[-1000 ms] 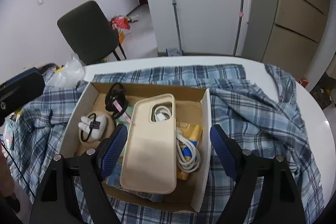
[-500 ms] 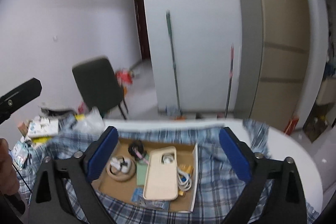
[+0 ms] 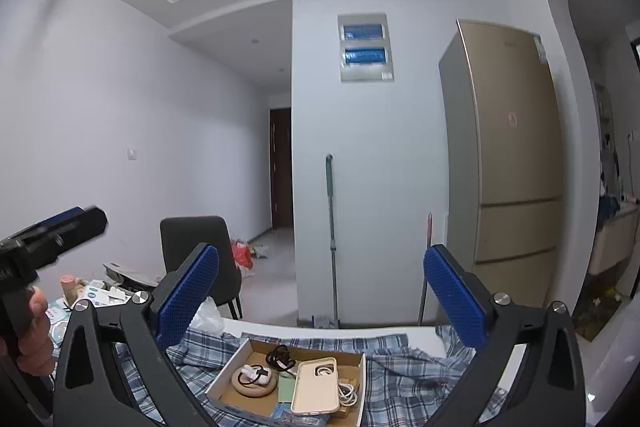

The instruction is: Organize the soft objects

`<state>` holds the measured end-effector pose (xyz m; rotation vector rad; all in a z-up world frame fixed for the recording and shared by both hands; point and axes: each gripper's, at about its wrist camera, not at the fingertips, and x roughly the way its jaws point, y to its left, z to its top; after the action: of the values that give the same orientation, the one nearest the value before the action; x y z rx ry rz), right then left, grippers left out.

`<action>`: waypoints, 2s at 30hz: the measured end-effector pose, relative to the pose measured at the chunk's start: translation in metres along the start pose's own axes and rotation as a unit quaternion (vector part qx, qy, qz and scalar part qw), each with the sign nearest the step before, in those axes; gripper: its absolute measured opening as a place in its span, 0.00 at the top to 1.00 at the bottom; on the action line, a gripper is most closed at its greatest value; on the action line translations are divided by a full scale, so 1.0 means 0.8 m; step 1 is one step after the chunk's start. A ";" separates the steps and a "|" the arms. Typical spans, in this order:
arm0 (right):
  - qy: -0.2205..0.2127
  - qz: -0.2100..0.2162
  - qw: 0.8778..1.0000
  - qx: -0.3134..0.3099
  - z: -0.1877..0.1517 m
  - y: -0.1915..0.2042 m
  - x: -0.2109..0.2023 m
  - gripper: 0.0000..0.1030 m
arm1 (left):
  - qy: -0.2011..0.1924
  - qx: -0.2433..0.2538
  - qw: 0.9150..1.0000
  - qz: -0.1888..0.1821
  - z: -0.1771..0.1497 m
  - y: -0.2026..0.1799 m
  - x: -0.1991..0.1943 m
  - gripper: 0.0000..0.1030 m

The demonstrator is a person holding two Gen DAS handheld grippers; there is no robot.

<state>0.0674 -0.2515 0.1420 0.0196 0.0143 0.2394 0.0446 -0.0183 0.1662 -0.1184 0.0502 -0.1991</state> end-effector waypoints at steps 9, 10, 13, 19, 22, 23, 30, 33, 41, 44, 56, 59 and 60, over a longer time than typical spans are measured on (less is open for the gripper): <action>-0.025 -0.018 0.999 -0.009 -0.009 0.010 -0.049 0.00 | -0.020 0.023 1.000 -0.002 -0.007 -0.021 -0.064 0.00; -0.025 -0.025 0.999 -0.016 -0.016 0.012 -0.052 0.00 | -0.022 0.023 0.999 -0.005 -0.010 -0.022 -0.070 0.00; -0.022 -0.015 0.999 -0.029 -0.042 0.012 -0.057 0.00 | -0.030 0.029 0.999 -0.005 -0.027 -0.021 -0.083 0.00; -0.013 0.005 1.000 -0.019 -0.094 0.009 -0.061 0.00 | -0.029 0.013 0.999 -0.001 -0.076 0.000 -0.087 0.00; -0.003 0.002 1.000 -0.013 -0.115 0.004 -0.057 0.00 | -0.016 0.000 1.000 0.009 -0.100 0.013 -0.077 0.00; -0.002 0.003 1.000 -0.009 -0.123 0.002 -0.057 0.00 | -0.011 0.003 1.000 0.011 -0.107 0.014 -0.074 0.00; 0.016 -0.010 1.000 -0.006 -0.167 -0.007 -0.051 0.00 | -0.005 0.016 0.999 0.035 -0.154 0.021 -0.063 0.00; 0.023 -0.012 1.000 0.002 -0.181 -0.012 -0.050 0.00 | -0.001 0.021 0.999 0.043 -0.169 0.021 -0.057 0.00; 0.044 -0.013 0.999 -0.002 -0.198 -0.011 -0.043 0.00 | 0.003 0.042 0.998 0.056 -0.207 0.015 -0.050 0.00; 0.047 -0.013 0.999 -0.004 -0.200 -0.011 -0.043 0.00 | 0.011 0.045 0.997 0.059 -0.217 0.017 -0.047 0.00; 0.053 -0.018 0.998 0.011 -0.203 -0.019 -0.042 0.00 | 0.027 0.035 0.997 0.062 -0.222 0.025 -0.038 0.00; 0.046 -0.019 0.999 0.004 -0.202 -0.015 -0.046 0.00 | 0.027 0.035 0.997 0.067 -0.222 0.025 -0.038 0.00; 0.045 -0.019 0.999 0.003 -0.202 -0.015 -0.046 0.00 | 0.027 0.035 0.997 0.067 -0.222 0.026 -0.038 0.00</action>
<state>0.0321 -0.2688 -0.0192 0.0136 0.1048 0.2029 0.0083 -0.0121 -0.0110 -0.0400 0.1049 -0.0691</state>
